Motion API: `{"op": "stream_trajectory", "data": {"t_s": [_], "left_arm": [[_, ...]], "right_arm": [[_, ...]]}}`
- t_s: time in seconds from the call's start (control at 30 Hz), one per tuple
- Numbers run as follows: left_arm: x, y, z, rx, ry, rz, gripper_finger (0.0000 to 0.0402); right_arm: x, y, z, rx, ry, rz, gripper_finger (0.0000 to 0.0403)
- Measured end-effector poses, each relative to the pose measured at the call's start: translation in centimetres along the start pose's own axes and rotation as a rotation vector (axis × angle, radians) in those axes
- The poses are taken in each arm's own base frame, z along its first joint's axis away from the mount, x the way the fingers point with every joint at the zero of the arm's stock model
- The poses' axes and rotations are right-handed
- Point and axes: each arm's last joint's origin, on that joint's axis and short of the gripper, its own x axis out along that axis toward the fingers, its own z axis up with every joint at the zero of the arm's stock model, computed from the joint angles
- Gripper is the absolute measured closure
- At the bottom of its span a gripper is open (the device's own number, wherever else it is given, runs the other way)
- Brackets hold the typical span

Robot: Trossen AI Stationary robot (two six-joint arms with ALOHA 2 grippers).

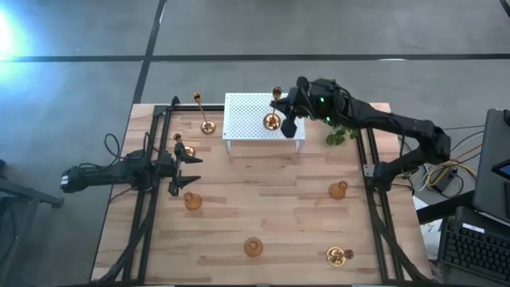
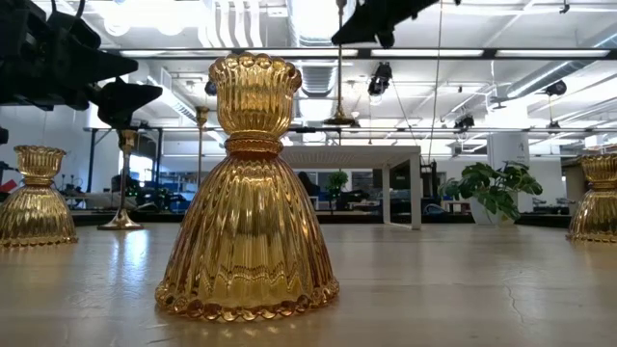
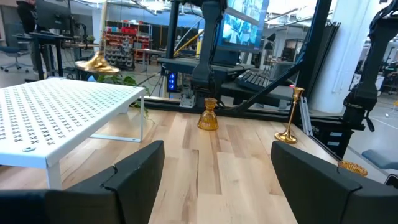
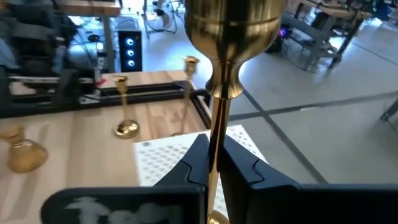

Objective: Pick & Place candle stick holders
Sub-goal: Put the large golden candle holder on the shelf

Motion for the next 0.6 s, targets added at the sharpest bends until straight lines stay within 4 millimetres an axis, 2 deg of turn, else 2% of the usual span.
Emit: {"op": "stream_trajectory", "data": {"t_s": [0.37,0.6], "left_arm": [[0.0,0.0,0.0,0.000,0.000,0.000,0.0101],[0.0,0.0,0.0,0.000,0.000,0.000,0.0101]], "right_arm": [[3.2,-7.1,-0.9,0.065,-0.009,-0.013,0.0391],[4.5,-9.9,-2.6,0.108,0.024,-0.044,0.0391]]}}
